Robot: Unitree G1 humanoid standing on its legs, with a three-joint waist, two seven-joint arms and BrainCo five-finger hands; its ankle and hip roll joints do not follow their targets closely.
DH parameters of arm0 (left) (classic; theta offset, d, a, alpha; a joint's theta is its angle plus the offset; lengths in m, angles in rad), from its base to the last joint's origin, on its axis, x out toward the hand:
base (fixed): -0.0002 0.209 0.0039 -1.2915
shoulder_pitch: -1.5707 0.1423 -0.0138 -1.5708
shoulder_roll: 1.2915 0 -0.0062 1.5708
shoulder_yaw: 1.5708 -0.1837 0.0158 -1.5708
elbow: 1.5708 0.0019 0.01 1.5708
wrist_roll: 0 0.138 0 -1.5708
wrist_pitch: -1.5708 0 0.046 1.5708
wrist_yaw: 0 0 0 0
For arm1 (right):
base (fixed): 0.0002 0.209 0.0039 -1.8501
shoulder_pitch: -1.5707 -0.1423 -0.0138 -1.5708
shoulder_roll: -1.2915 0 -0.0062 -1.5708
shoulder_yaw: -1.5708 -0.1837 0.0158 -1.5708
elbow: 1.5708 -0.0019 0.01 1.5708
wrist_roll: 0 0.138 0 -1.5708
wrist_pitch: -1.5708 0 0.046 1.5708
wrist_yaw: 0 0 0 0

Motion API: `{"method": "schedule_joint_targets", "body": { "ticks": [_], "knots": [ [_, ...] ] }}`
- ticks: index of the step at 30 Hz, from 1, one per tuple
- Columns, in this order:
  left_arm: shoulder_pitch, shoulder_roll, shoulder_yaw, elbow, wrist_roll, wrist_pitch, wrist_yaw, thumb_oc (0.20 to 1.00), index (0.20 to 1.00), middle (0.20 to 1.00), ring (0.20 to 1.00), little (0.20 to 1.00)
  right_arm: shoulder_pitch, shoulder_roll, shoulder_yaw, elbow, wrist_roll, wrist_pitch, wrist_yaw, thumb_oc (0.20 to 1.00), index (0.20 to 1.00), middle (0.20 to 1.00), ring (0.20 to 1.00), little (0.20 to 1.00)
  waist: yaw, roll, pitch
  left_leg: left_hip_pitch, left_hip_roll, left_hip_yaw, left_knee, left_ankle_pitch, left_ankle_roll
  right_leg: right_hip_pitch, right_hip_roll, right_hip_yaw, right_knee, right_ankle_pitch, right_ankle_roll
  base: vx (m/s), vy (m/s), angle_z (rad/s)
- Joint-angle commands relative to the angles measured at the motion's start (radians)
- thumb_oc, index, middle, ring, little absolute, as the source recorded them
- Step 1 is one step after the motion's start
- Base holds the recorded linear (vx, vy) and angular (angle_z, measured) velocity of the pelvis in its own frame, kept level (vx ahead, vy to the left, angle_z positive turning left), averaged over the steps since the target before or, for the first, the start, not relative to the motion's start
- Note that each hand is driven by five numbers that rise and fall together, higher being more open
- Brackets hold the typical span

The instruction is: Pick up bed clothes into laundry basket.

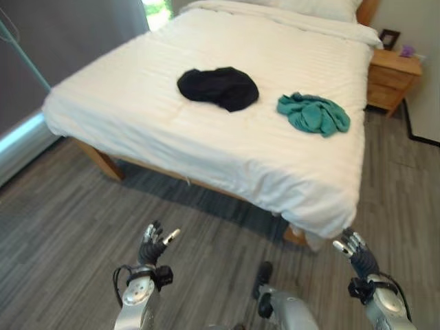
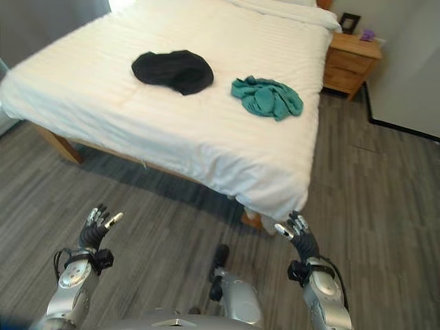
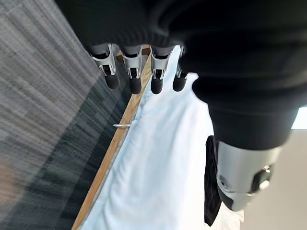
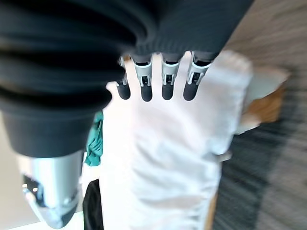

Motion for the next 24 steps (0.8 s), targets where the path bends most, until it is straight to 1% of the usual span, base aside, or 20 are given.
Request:
{"method": "schedule_joint_targets", "body": {
  "ticks": [1,2,3,4,5,6,7,8,9,10,11,12,13,15,16,17,19,21,23,24],
  "knots": [
    [-0.069,0.059,0.007,-0.074,0.001,-0.052,0.002,1.0,1.0,1.0,1.0,1.0,-0.089,-0.033,0.001,0.013,0.065,-0.075,-0.011,1.0,1.0,1.0,1.0,1.0,-0.017,-0.01,-0.055,0.063,0.085,0.081,0.136,0.285,-0.172,0.015,0.019,0.007,-0.025,0.029,0.058,0.3,-0.029,0.42],
    [-0.077,0.059,0.0,-0.074,-0.011,-0.055,0.004,1.0,1.0,1.0,1.0,1.0,-0.094,-0.035,0.001,0.003,0.085,-0.084,-0.014,1.0,1.0,1.0,1.0,1.0,-0.028,-0.017,-0.05,-0.001,0.097,0.13,0.301,0.359,-0.227,0.037,0.01,0.003,-0.022,0.011,0.045,0.27,-0.136,0.4],
    [-0.091,0.069,-0.014,-0.075,-0.023,-0.055,0.0,1.0,1.0,1.0,1.0,1.0,-0.107,-0.045,0.014,-0.006,0.109,-0.091,-0.019,1.0,1.0,1.0,1.0,1.0,-0.015,-0.043,-0.014,-0.147,0.138,0.2,0.556,0.444,-0.257,0.12,0.023,0.04,-0.039,-0.04,-0.002,0.27,-0.135,0.24],
    [-0.092,0.07,-0.015,-0.074,-0.023,-0.055,0.0,1.0,1.0,1.0,1.0,1.0,-0.108,-0.044,0.013,-0.006,0.109,-0.091,-0.019,1.0,1.0,1.0,1.0,1.0,-0.016,-0.047,-0.015,-0.152,0.133,0.199,0.556,0.449,-0.255,0.117,0.018,0.039,-0.04,-0.038,-0.002,0.28,-0.162,0.2],
    [-0.096,0.072,-0.019,-0.076,-0.025,-0.054,0.008,1.0,1.0,1.0,1.0,1.0,-0.111,-0.05,0.025,-0.008,0.102,-0.087,-0.027,1.0,1.0,1.0,1.0,1.0,0.005,-0.06,0.008,-0.207,0.133,0.194,0.678,0.465,-0.234,0.153,0.031,0.074,-0.053,-0.054,-0.022,0.2,-0.161,-0.3],
    [-0.109,0.067,-0.03,-0.085,-0.046,-0.046,0.025,1.0,1.0,1.0,1.0,1.0,-0.119,-0.061,0.028,-0.01,0.089,-0.081,-0.055,1.0,1.0,1.0,1.0,1.0,0.036,-0.096,0.049,-0.367,0.166,0.195,0.762,0.427,-0.167,0.213,0.027,0.113,-0.086,-0.06,-0.031,0.31,-0.162,-0.57],
    [-0.111,0.066,-0.028,-0.094,-0.051,-0.043,0.025,1.0,1.0,1.0,1.0,1.0,-0.122,-0.061,0.023,-0.009,0.095,-0.08,-0.06,1.0,1.0,1.0,1.0,1.0,0.05,-0.108,0.057,-0.428,0.207,0.198,0.706,0.399,-0.135,0.234,0.025,0.127,-0.098,-0.058,-0.023,0.2,-0.108,-1.37],
    [-0.112,0.066,-0.028,-0.094,-0.051,-0.042,0.025,1.0,1.0,1.0,1.0,1.0,-0.123,-0.06,0.022,-0.009,0.095,-0.08,-0.06,1.0,1.0,1.0,1.0,1.0,0.052,-0.112,0.055,-0.428,0.203,0.202,0.701,0.404,-0.132,0.232,0.021,0.129,-0.099,-0.056,-0.022,0.32,0.072,-1.34],
    [-0.107,0.069,-0.032,-0.104,-0.055,-0.048,0.021,1.0,1.0,1.0,1.0,1.0,-0.119,-0.052,0.016,-0.021,0.107,-0.091,-0.057,1.0,1.0,1.0,1.0,1.0,0.066,-0.114,0.058,-0.425,0.272,0.232,0.503,0.371,-0.125,0.262,0.014,0.161,-0.105,-0.065,0.001,0.53,0.303,-1.58],
    [-0.1,0.058,-0.038,-0.062,-0.056,-0.054,0.023,1.0,1.0,1.0,1.0,1.0,-0.088,-0.062,0.017,-0.043,0.081,-0.087,-0.043,1.0,1.0,1.0,1.0,1.0,0.067,-0.094,0.048,-0.389,0.332,0.269,0.196,0.416,-0.161,0.293,0.004,0.217,-0.099,-0.103,0.018,0.64,0.38,-1.2],
    [-0.095,0.054,-0.038,-0.058,-0.059,-0.054,0.023,1.0,1.0,1.0,1.0,1.0,-0.081,-0.069,0.018,-0.043,0.064,-0.084,-0.041,1.0,1.0,1.0,1.0,1.0,0.074,-0.085,0.046,-0.38,0.318,0.24,0.132,0.421,-0.168,0.307,0.003,0.238,-0.099,-0.116,0.021,0.41,0.309,-1.02],
    [-0.096,0.054,-0.038,-0.058,-0.059,-0.054,0.023,1.0,1.0,1.0,1.0,1.0,-0.081,-0.069,0.017,-0.043,0.064,-0.084,-0.041,1.0,1.0,1.0,1.0,1.0,0.074,-0.086,0.044,-0.379,0.316,0.242,0.124,0.428,-0.168,0.304,0.001,0.238,-0.099,-0.114,0.022,0.29,0.217,-0.84],
    [-0.084,0.041,-0.031,-0.053,-0.076,-0.059,0.018,1.0,1.0,1.0,1.0,1.0,-0.078,-0.085,0.01,-0.042,0.035,-0.08,-0.036,1.0,1.0,1.0,1.0,1.0,0.083,-0.072,0.037,-0.369,0.286,0.166,0.049,0.441,-0.19,0.326,-0.002,0.283,-0.086,-0.134,0.026,0.26,0.193,-0.79],
    [-0.077,0.032,-0.025,-0.052,-0.083,-0.064,0.015,1.0,1.0,1.0,1.0,1.0,-0.07,-0.093,-0.004,-0.048,0.012,-0.075,-0.028,1.0,1.0,1.0,1.0,1.0,0.077,-0.066,0.035,-0.337,0.283,0.128,0.032,0.433,-0.202,0.33,-0.006,0.316,-0.069,-0.147,0.032,0.26,0.197,-1.04],
    [-0.074,0.029,-0.02,-0.047,-0.08,-0.065,0.014,1.0,1.0,1.0,1.0,1.0,-0.061,-0.093,-0.01,-0.057,0.004,-0.072,-0.021,1.0,1.0,1.0,1.0,1.0,0.071,-0.065,0.026,-0.31,0.283,0.13,0.011,0.41,-0.201,0.335,-0.01,0.323,-0.07,-0.15,0.037,0.12,0.094,-0.95],
    [-0.073,0.029,-0.02,-0.047,-0.08,-0.065,0.014,1.0,1.0,1.0,1.0,1.0,-0.06,-0.093,-0.01,-0.058,0.003,-0.072,-0.021,1.0,1.0,1.0,1.0,1.0,0.074,-0.065,0.028,-0.304,0.284,0.133,0.007,0.41,-0.201,0.338,-0.011,0.326,-0.07,-0.15,0.037,0.16,0.175,-0.52],
    [-0.08,0.028,-0.027,-0.038,-0.076,-0.067,0.003,1.0,1.0,1.0,1.0,1.0,-0.045,-0.104,-0.036,-0.064,-0.026,-0.073,-0.018,1.0,1.0,1.0,1.0,1.0,0.061,-0.059,0.019,-0.274,0.276,0.137,-0.013,0.409,-0.202,0.343,-0.023,0.333,-0.074,-0.145,0.048,0.12,0.17,-0.02],
    [-0.083,0.034,-0.026,-0.043,-0.075,-0.066,-0.005,1.0,1.0,1.0,1.0,1.0,-0.05,-0.116,-0.058,-0.055,-0.057,-0.075,-0.021,1.0,1.0,1.0,1.0,1.0,0.048,-0.056,0.001,-0.236,0.258,0.139,-0.067,0.378,-0.189,0.348,-0.039,0.344,-0.08,-0.141,0.06,0.11,0.162,-0.05],
    [-0.081,0.039,-0.024,-0.048,-0.071,-0.068,-0.007,1.0,1.0,1.0,1.0,1.0,-0.05,-0.122,-0.063,-0.051,-0.077,-0.075,-0.022,1.0,1.0,1.0,1.0,1.0,0.047,-0.056,-0.004,-0.209,0.255,0.154,-0.096,0.374,-0.183,0.346,-0.044,0.354,-0.08,-0.137,0.065,0.12,0.19,-0.15],
    [-0.098,0.066,-0.016,-0.053,-0.048,-0.069,-0.013,1.0,1.0,1.0,1.0,1.0,-0.07,-0.19,-0.08,-0.023,-0.23,-0.052,-0.025,1.0,1.0,1.0,1.0,1.0,0.045,-0.061,-0.027,-0.178,0.225,0.178,-0.143,0.361,-0.162,0.344,-0.073,0.363,-0.088,-0.134,0.094,0.12,0.211,-0.25]
  ]
}}
